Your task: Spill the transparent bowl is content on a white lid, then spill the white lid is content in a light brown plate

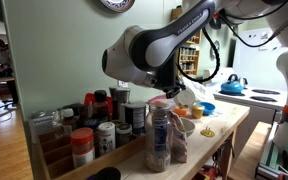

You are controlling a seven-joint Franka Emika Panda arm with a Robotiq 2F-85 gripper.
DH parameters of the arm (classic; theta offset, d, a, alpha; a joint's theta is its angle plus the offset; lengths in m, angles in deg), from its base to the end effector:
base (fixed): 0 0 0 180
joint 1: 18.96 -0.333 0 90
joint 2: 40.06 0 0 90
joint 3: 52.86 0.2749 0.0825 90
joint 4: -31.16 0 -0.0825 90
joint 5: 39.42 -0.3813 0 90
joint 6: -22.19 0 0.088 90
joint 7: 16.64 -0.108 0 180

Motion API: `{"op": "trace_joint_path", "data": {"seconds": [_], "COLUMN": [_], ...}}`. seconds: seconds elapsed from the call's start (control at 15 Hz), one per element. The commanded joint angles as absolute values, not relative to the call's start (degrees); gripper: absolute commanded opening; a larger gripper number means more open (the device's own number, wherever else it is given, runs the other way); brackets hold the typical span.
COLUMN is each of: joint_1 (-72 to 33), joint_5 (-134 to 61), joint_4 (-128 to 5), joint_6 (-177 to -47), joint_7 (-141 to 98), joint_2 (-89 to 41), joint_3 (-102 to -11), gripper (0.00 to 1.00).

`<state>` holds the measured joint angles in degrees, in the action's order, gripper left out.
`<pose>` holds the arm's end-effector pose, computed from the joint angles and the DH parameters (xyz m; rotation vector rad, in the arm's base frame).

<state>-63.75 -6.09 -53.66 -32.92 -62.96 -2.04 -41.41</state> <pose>0.3763 0.4012 0.2546 1.9122 0.1873 -0.3718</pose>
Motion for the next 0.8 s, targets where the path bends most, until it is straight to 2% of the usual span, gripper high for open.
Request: {"op": "trace_joint_path", "data": {"seconds": [0.0,0.47,0.73], "joint_1": [-65.38,-65.93,-63.86], "joint_5": [-3.99,-1.48,-2.00], "joint_4": [-51.82,-51.74,-55.48], "joint_6": [-31.25,-31.02,-36.19], "joint_7": [-59.93,-55.13,-53.63], "joint_2": [-0.51,-0.02,-3.45], "joint_3": [-41.77,-41.86,-41.58], "gripper": [0.02,0.02,0.02]}}
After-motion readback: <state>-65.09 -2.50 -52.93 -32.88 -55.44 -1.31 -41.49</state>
